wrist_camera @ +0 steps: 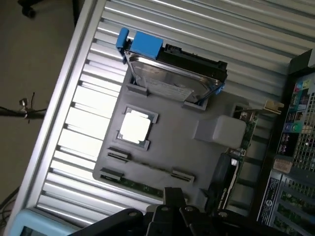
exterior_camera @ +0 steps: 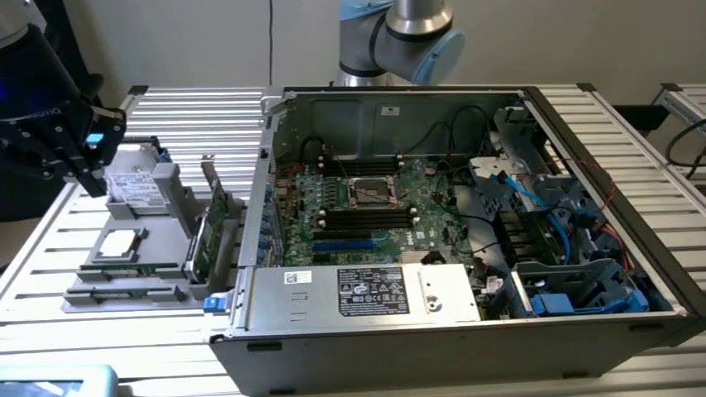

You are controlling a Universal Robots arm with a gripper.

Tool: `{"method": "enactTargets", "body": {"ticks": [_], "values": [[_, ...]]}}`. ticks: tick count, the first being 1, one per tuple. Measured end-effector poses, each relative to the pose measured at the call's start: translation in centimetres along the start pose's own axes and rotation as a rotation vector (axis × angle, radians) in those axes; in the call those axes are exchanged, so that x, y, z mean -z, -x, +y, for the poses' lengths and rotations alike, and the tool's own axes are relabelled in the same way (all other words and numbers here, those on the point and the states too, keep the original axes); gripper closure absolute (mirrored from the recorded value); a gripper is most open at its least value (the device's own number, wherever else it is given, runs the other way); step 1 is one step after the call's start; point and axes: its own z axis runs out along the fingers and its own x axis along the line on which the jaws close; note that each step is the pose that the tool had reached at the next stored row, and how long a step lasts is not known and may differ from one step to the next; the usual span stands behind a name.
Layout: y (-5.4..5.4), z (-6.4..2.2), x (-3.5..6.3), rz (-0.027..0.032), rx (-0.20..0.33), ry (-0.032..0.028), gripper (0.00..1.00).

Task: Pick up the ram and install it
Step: 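Pick up the ram and move it above insertion slot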

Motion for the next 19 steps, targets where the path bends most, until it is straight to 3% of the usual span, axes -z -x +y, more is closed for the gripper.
{"method": "enactTargets", "body": {"ticks": [19], "values": [[0.0, 0.0, 0.0, 0.0179, 0.344, 0.0057, 0.89]]}}
